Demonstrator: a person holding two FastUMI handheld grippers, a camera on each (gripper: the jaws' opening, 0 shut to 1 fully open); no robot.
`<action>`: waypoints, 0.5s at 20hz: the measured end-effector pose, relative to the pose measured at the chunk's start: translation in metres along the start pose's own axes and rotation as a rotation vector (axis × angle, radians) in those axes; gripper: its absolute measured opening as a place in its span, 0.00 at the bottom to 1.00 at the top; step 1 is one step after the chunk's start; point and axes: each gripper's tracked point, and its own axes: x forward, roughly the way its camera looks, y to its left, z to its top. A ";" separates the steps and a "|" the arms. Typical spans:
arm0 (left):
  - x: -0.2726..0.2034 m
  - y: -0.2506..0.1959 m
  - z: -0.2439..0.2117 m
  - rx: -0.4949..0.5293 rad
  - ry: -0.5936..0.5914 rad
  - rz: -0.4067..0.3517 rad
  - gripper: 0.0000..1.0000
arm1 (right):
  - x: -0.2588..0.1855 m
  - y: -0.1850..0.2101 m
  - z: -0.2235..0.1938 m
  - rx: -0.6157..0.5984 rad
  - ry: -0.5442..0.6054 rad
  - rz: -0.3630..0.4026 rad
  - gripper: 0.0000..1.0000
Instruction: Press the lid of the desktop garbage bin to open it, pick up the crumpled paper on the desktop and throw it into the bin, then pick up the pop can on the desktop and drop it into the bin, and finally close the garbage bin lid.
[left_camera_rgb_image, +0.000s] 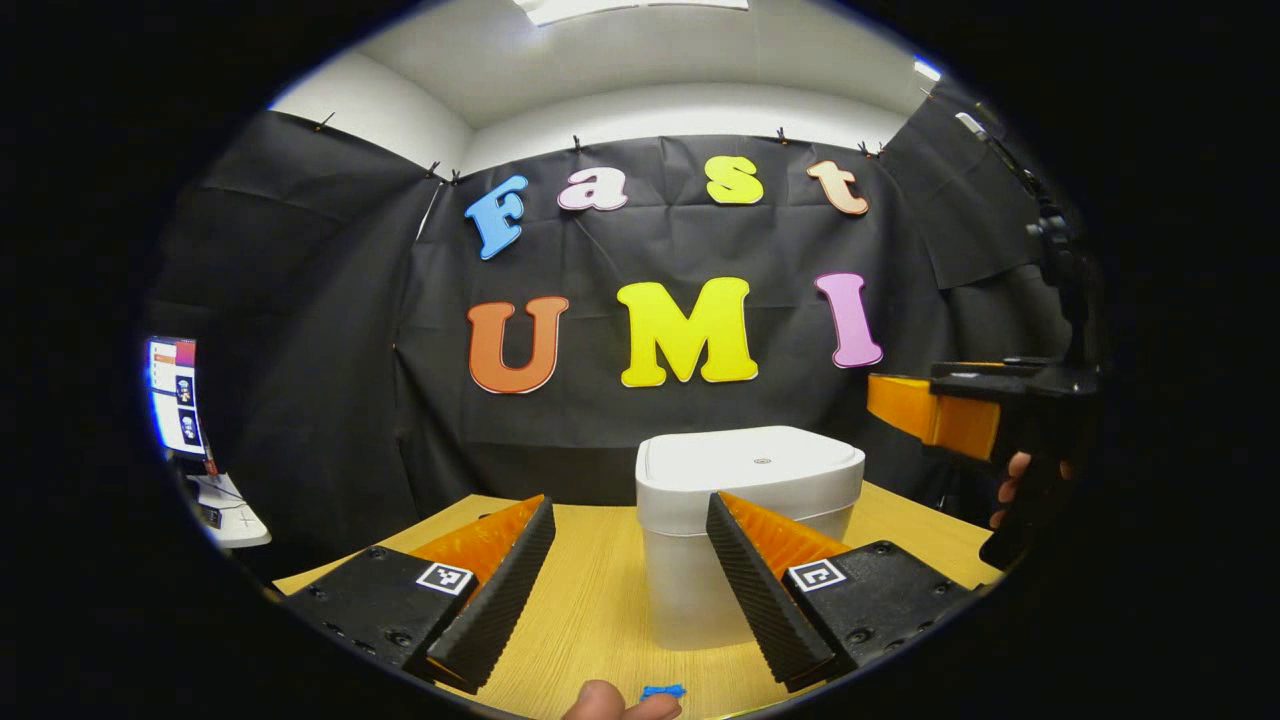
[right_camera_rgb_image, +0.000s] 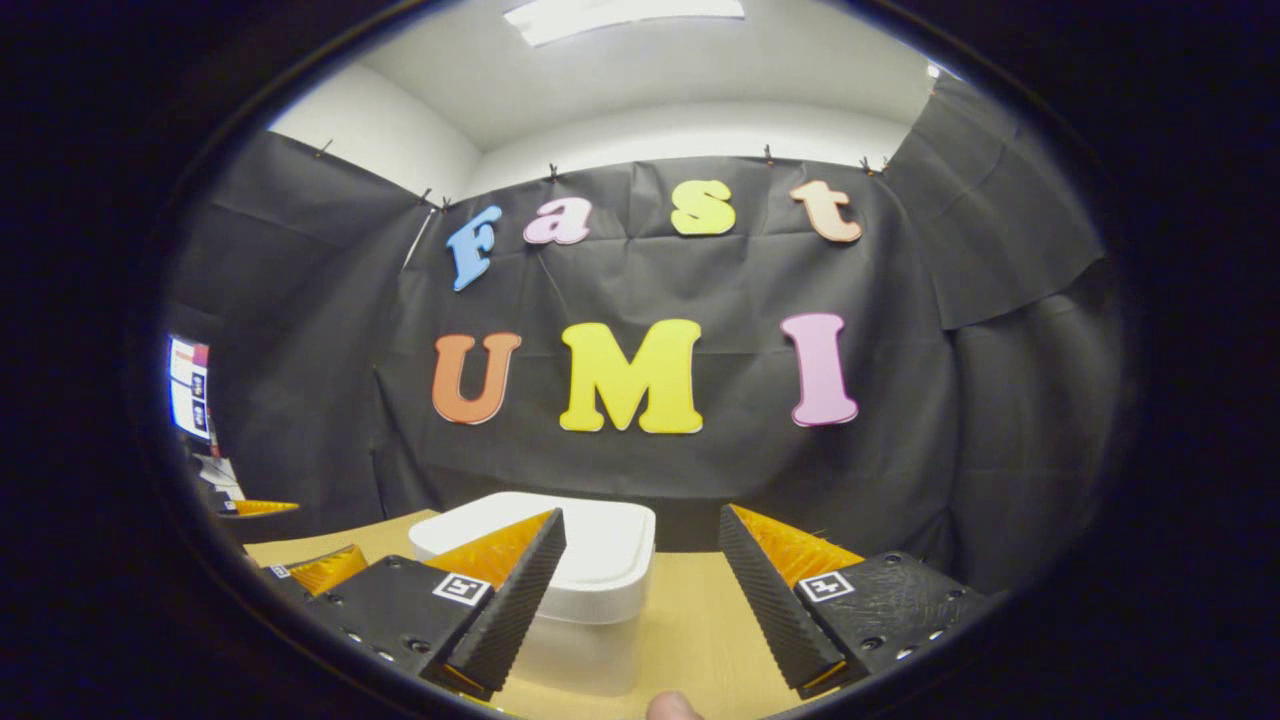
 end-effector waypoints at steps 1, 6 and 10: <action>-0.002 0.003 0.000 0.002 -0.001 0.003 0.98 | 0.008 0.005 0.000 0.000 0.010 0.009 0.95; -0.006 0.009 -0.003 0.004 0.000 0.010 0.98 | 0.034 0.029 -0.006 -0.025 0.045 0.041 0.86; -0.008 0.014 -0.005 0.005 0.000 0.013 0.98 | 0.043 0.050 -0.016 -0.026 0.077 0.082 0.50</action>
